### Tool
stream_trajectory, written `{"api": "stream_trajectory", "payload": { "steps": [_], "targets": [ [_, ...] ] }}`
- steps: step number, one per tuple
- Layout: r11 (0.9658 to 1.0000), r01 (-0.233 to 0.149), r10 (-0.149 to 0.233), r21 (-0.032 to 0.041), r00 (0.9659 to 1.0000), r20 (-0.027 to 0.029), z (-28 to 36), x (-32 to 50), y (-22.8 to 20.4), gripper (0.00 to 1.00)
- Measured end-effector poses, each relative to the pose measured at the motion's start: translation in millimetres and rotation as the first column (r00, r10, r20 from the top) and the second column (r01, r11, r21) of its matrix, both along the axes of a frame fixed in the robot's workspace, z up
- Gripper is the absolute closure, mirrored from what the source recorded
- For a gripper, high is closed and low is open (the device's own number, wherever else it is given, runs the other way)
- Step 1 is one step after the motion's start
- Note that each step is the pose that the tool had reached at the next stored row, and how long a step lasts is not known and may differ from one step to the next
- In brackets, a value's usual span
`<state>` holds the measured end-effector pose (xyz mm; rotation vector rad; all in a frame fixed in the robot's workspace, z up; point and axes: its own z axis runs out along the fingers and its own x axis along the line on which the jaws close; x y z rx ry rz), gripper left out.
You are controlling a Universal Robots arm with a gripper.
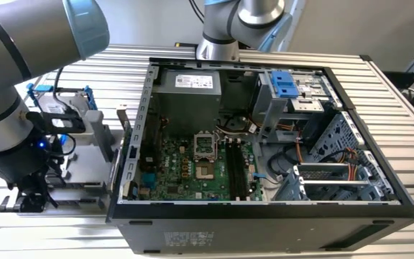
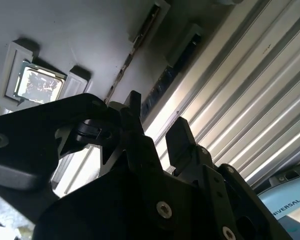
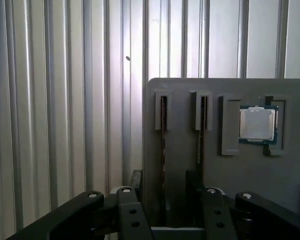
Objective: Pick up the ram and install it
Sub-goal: 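Pick up the ram and move it above insertion slot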
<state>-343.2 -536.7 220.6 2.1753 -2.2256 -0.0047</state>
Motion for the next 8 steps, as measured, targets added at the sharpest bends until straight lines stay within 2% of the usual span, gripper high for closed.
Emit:
{"api": "stream_trajectory", "payload": {
  "steps": [8],
  "targets": [
    [1.0,0.002,-0.002,-0.0002,1.0,0.0,-14.6,0.5,0.2,0.0]
  ]
}}
